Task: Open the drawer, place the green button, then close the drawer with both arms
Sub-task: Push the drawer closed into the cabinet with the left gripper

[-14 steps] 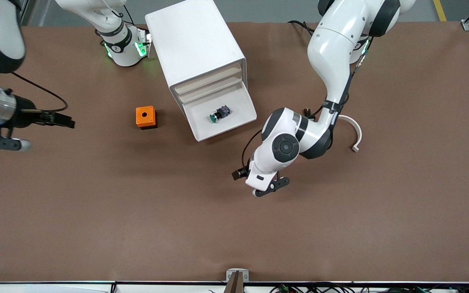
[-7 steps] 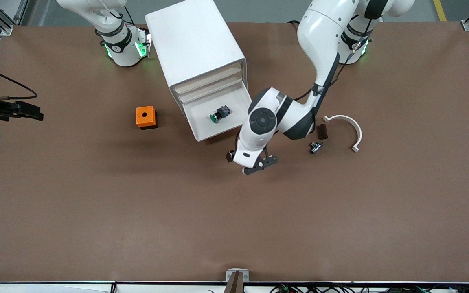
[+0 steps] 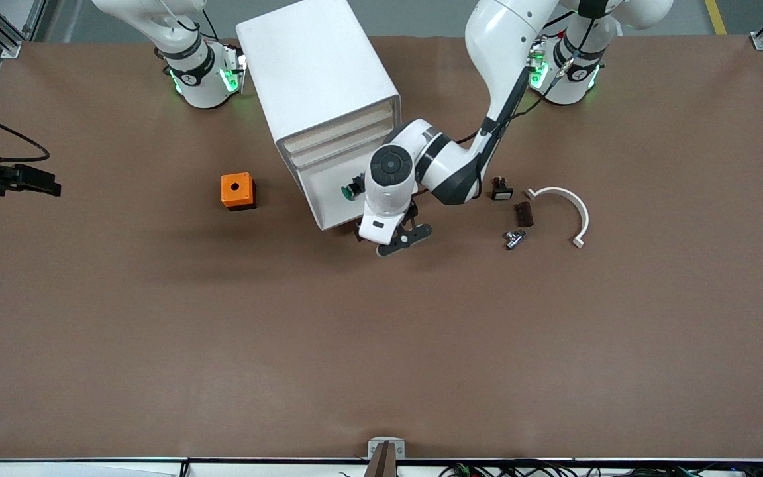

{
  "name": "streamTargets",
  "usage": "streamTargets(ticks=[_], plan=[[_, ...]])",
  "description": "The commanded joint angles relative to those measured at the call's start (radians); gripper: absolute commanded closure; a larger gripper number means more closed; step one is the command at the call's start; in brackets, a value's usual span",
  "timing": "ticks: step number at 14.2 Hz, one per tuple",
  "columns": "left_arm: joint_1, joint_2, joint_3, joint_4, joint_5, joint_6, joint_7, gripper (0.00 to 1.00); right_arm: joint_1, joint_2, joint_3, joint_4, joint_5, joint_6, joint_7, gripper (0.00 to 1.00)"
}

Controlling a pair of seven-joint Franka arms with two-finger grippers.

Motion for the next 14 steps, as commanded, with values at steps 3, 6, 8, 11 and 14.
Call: streamTargets(ticks=[3, 6, 8, 11, 14], plan=[[-0.063, -0.023, 0.007, -0.031, 0.022, -0.010, -0.064, 0.01, -0.024, 0.010, 0.024, 0.028, -0.008, -0.019, 0.012, 0.00], [-0.092, -0.010, 0.004, -0.031, 0.022, -0.010, -0.091, 0.01, -0.025, 0.010, 0.024, 0.089, -0.006, -0.019, 0.013, 0.00], [-0.104, -0.010, -0.005, -0.031, 0.021, -0.021, -0.110, 0.01, -0.022, 0.010, 0.024, 0.108, -0.006, -0.021, 0.012, 0.00], [-0.104, -0.010, -0.045, -0.031, 0.007, -0.050, -0.131, 0.01, -0.020, 0.007, 0.025, 0.114, -0.005, -0.050, 0.010, 0.00], [-0.100, -0.012, -0.071, -0.027, 0.003, -0.055, -0.163, 0.01, -0.025, -0.010, 0.021, 0.108, 0.044, -0.089, 0.015, 0.00]])
